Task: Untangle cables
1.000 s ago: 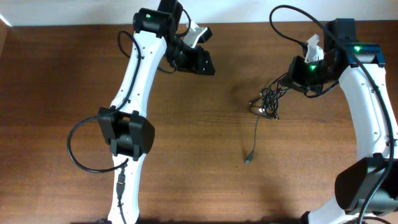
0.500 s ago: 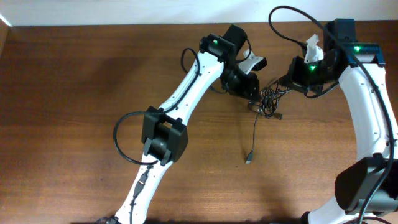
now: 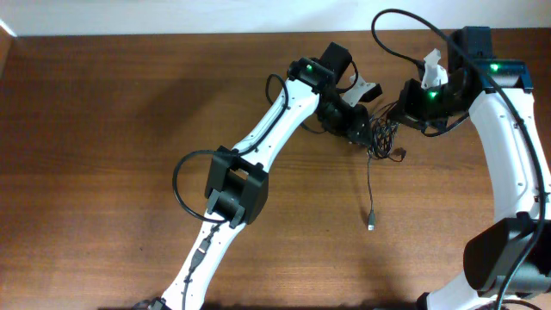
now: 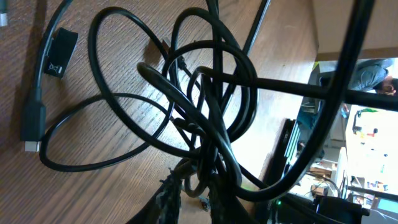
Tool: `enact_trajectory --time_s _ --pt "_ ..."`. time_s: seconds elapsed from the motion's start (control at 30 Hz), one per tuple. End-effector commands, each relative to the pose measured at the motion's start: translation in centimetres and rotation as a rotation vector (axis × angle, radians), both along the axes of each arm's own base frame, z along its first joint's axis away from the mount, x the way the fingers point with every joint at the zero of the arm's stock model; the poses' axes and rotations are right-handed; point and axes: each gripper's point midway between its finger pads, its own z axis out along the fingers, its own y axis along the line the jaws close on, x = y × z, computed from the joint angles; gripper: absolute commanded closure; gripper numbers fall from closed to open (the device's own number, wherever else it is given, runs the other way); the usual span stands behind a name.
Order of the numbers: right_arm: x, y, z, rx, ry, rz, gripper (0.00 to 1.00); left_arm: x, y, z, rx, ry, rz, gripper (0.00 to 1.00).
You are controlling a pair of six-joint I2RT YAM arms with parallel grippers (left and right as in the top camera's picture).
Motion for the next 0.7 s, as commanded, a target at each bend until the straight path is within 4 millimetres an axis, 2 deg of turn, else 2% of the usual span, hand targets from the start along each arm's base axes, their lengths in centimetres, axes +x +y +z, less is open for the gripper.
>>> enact_trajectory --time_s 0.0,0.1,0.17,0.3,0.37,0.5,0.53,0.57,0.63,0.67 --pt "0.0 0.2 -0.1 -0.008 -0.004 0.017 0.96 -0.8 -1.6 1.3 -0.095 0.026 -0.035 0.66" --pt "0.0 0.2 -0.1 -0.006 -0.004 0.018 0.96 -1.3 -3.3 2.1 -0.157 -0.014 -0.073 0.66" --pt "-0.1 0.2 -0.1 -0.004 -0.001 0.018 0.96 -1.4 -4.7 1.5 -0.131 -0.09 -0.084 0.73" --pt "-0.2 0.2 -0.1 -0.004 0.004 0.018 0.96 -1.2 -5.1 -0.9 0.04 -0.154 -0.011 0.8" --pt "-0.2 0.2 -0.1 -0.004 0.004 0.018 0.96 -0.8 -4.6 -1.8 0.106 -0.175 0.016 0.83" --pt "-0.3 0.7 0.2 0.028 0.001 0.028 0.96 -0.6 -4.7 -2.0 0.135 -0.166 0.063 0.75" --pt "-0.3 0.7 0.1 0.028 0.002 0.028 0.96 -0.4 -4.7 -2.1 0.144 -0.165 0.077 0.78" --pt "-0.3 0.7 0.1 0.028 0.005 0.026 0.96 0.0 -4.3 -2.5 0.182 -0.179 0.1 1.0" --pt "-0.5 -0.4 0.0 0.029 0.021 -0.002 0.96 2.8 -1.1 -3.6 0.305 -0.187 0.233 1.0" --pt "-0.6 -2.1 -0.1 0.028 0.033 -0.039 0.96 4.6 1.6 -3.6 0.344 -0.185 0.281 1.0"
